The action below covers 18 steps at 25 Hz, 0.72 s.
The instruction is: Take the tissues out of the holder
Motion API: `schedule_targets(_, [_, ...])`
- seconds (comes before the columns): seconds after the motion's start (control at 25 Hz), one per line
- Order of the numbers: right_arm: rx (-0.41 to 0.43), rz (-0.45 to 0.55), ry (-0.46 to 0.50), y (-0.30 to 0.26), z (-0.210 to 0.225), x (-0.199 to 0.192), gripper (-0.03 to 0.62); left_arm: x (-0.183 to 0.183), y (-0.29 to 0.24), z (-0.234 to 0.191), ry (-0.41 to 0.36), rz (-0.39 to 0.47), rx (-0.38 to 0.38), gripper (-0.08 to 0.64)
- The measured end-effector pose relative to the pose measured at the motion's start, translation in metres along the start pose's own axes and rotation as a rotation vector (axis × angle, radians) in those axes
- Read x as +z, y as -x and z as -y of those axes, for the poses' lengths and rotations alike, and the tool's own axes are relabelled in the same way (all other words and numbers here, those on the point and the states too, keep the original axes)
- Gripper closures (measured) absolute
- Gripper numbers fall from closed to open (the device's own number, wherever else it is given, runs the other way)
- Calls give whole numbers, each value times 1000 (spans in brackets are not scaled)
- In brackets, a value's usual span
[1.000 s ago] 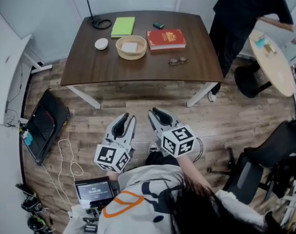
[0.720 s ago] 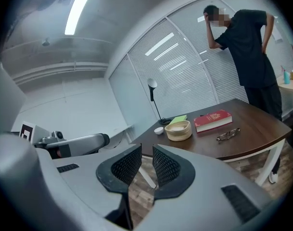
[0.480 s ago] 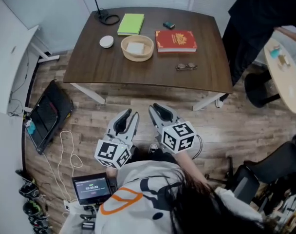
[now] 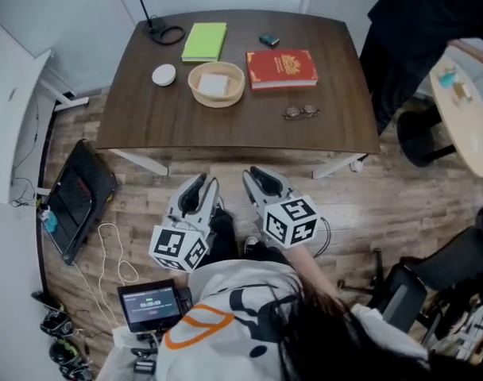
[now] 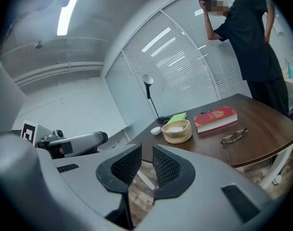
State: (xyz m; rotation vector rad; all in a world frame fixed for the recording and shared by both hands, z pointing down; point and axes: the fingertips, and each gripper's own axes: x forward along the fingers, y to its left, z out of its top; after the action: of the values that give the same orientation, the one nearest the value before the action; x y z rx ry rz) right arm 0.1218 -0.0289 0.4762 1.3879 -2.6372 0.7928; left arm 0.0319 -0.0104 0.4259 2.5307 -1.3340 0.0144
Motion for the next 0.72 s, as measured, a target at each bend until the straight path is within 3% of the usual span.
schedule_targets(0.36, [-71,14,1,-60,20,30,514,22,-54,-49,-14,-6,-105,462])
schedule_targets(0.72, [-83,6,15,-165,3,61,514,55,-74,-153,8,8,-106,462])
